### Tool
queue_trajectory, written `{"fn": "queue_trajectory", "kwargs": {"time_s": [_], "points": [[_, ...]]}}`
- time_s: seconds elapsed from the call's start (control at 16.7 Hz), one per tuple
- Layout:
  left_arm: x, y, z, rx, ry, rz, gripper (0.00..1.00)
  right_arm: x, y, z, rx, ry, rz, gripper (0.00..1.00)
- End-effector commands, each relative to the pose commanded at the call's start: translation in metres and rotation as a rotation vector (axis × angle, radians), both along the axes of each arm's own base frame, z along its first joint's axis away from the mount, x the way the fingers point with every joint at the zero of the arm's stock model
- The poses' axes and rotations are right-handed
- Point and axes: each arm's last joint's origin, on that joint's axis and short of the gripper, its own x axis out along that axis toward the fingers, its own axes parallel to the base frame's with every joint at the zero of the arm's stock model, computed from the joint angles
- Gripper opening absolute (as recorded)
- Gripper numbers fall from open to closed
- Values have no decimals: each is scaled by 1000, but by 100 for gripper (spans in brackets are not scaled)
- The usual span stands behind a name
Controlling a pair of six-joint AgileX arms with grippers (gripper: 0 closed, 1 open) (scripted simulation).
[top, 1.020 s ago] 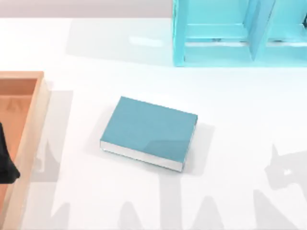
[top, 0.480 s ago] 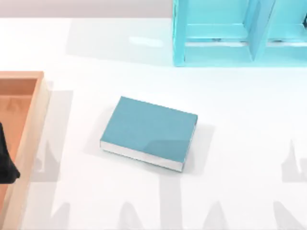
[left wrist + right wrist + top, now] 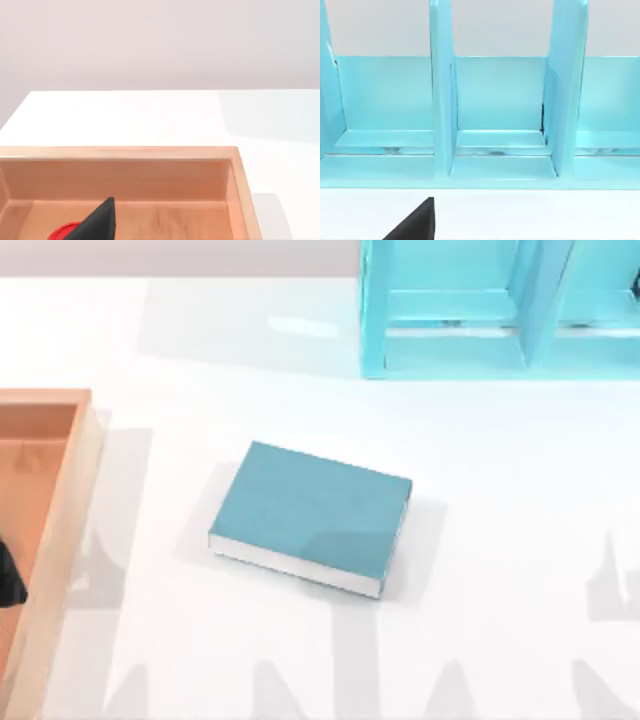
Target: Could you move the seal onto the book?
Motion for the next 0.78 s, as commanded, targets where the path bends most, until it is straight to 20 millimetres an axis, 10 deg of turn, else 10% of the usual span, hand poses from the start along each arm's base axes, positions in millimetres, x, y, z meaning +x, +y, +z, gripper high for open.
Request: {"fn": "queue_trajectory", "kwargs": {"time_s": [0.3, 0.78], "points": [[30, 11, 60, 36, 352, 48, 100, 0, 0, 0, 0, 0, 0, 100], [156, 53, 91, 27, 1082, 41, 100, 0, 0, 0, 0, 0, 0, 100]]}}
